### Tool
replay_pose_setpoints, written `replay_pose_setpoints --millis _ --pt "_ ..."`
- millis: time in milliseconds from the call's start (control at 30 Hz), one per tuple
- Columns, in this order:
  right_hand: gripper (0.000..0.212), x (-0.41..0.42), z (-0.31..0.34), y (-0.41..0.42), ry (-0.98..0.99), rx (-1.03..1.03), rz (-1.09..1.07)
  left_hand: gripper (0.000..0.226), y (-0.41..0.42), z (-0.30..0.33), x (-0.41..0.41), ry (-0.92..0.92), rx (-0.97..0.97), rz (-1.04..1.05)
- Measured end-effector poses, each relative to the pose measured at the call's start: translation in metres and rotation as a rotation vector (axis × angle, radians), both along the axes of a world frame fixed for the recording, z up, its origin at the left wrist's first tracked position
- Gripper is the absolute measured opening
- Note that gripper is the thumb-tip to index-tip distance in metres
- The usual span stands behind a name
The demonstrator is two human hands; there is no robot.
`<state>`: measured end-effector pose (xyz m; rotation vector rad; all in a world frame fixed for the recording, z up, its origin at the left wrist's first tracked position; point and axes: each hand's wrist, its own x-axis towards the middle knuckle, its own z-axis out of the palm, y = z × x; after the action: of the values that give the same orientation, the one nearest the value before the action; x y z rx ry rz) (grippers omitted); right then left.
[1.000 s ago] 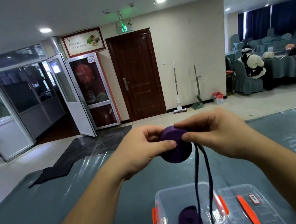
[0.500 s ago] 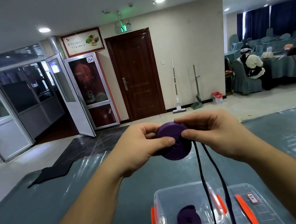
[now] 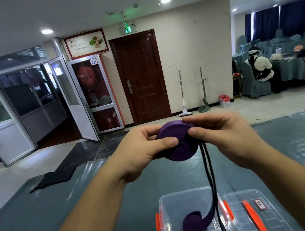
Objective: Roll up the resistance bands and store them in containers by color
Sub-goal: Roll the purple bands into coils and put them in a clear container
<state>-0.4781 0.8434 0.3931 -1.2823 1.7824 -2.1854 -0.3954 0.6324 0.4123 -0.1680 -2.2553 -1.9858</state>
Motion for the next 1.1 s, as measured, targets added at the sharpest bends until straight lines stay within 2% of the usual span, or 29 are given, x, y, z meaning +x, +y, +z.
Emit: replay_pose_setpoints --millis 100,167,233,300,367,500,567,633,733,767,900,1000,1067,1100 --pt "0.042 0.002 -0.004 -0.002 -0.065 -0.096 -0.008 0.043 0.005 -0.007 0.0 0.016 0.149 0.009" --pt "0.037 0.003 -0.003 -0.001 -0.048 -0.091 -0.017 0.04 0.009 -0.012 -0.001 0.009 0.153 0.031" --pt "0.03 0.001 -0.001 0.002 0.006 0.001 -0.029 0.036 0.007 -0.011 -0.001 -0.011 0.042 0.049" --pt "0.031 0.0 0.0 0.003 0.081 0.144 -0.039 0.036 0.004 -0.006 0.0 -0.042 -0.167 0.037" --pt "0.031 0.0 -0.001 0.003 0.104 0.17 -0.044 0.036 0.003 -0.002 0.001 -0.046 -0.258 0.033" --pt "0.033 0.002 -0.006 0.001 -0.006 -0.049 -0.041 0.036 0.006 -0.007 0.0 -0.015 0.019 0.044" --pt "0.034 0.002 -0.008 0.002 -0.008 -0.082 -0.037 0.035 0.007 -0.012 -0.001 -0.021 0.086 0.07" --pt "0.031 0.0 -0.01 0.005 0.06 0.001 -0.052 0.036 0.006 -0.015 -0.003 -0.038 0.001 0.062" --pt "0.032 -0.001 -0.008 0.007 0.144 0.2 -0.07 0.039 0.003 -0.012 -0.002 -0.071 -0.233 0.034" --pt "0.032 -0.002 -0.008 0.006 0.148 0.213 -0.068 0.037 0.004 -0.011 -0.003 -0.071 -0.237 0.036" --pt "0.029 -0.002 -0.006 0.003 0.051 0.002 -0.016 0.031 0.008 -0.014 -0.004 -0.009 0.029 0.055" --pt "0.031 -0.002 -0.008 0.003 -0.002 -0.095 0.01 0.037 0.015 -0.021 -0.006 0.005 0.199 0.066" --pt "0.031 -0.004 -0.007 0.006 0.016 -0.062 0.012 0.033 0.016 -0.023 -0.007 0.0 0.156 0.076" --pt "0.032 -0.004 -0.006 0.007 0.035 -0.012 0.001 0.032 0.015 -0.022 -0.007 -0.004 0.068 0.082"
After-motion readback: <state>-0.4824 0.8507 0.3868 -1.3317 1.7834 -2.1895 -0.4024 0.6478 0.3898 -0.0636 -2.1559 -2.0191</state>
